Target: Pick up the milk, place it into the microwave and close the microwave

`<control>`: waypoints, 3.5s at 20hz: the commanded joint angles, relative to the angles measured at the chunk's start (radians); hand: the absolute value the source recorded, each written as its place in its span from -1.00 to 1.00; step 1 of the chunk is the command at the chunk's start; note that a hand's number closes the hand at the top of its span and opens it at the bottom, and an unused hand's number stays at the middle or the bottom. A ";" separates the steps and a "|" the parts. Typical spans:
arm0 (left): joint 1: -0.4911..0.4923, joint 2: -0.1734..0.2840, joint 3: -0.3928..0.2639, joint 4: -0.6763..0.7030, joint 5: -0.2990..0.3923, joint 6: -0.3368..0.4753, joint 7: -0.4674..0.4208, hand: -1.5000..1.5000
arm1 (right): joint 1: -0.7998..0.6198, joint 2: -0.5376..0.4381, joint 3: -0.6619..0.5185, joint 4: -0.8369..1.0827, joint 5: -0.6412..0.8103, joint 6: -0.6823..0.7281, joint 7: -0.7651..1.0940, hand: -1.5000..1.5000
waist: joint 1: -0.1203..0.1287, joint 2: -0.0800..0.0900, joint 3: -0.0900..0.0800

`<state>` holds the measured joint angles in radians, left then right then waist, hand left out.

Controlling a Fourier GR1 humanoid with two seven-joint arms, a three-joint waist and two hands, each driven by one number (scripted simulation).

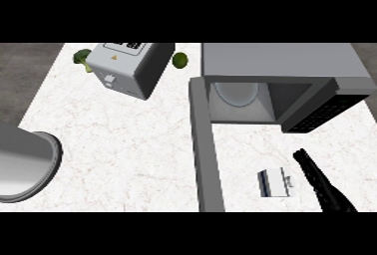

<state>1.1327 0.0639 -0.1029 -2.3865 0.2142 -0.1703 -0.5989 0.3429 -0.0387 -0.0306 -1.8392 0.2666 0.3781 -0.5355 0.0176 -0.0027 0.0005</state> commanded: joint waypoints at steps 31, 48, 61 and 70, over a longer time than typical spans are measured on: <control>0.133 -0.063 0.073 0.015 0.038 -0.191 -0.099 -1.00 | -0.364 -0.082 -0.098 0.995 0.265 -0.408 -0.527 -1.00 | 0.005 0.002 0.001; 0.121 -0.055 0.137 0.006 0.111 -0.231 -0.074 -1.00 | -0.765 -0.112 -0.233 1.378 0.261 -0.585 -0.508 1.00 | 0.025 0.011 0.004; 0.072 -0.013 0.293 0.127 0.223 -0.297 -0.109 -1.00 | -0.882 -0.060 -0.193 1.348 0.205 -0.375 -0.530 1.00 | -0.007 -0.005 -0.001; 0.071 -0.038 0.283 0.101 0.227 -0.301 -0.038 -1.00 | -0.933 -0.029 -0.173 1.107 0.198 -0.489 -0.253 1.00 | -0.015 -0.003 -0.001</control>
<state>1.2113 0.0164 0.1488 -2.2906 0.4004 -0.4442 -0.6460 -0.5639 -0.0848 -0.2046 -0.6521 0.4718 -0.0781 -0.9005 0.0037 -0.0065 -0.0006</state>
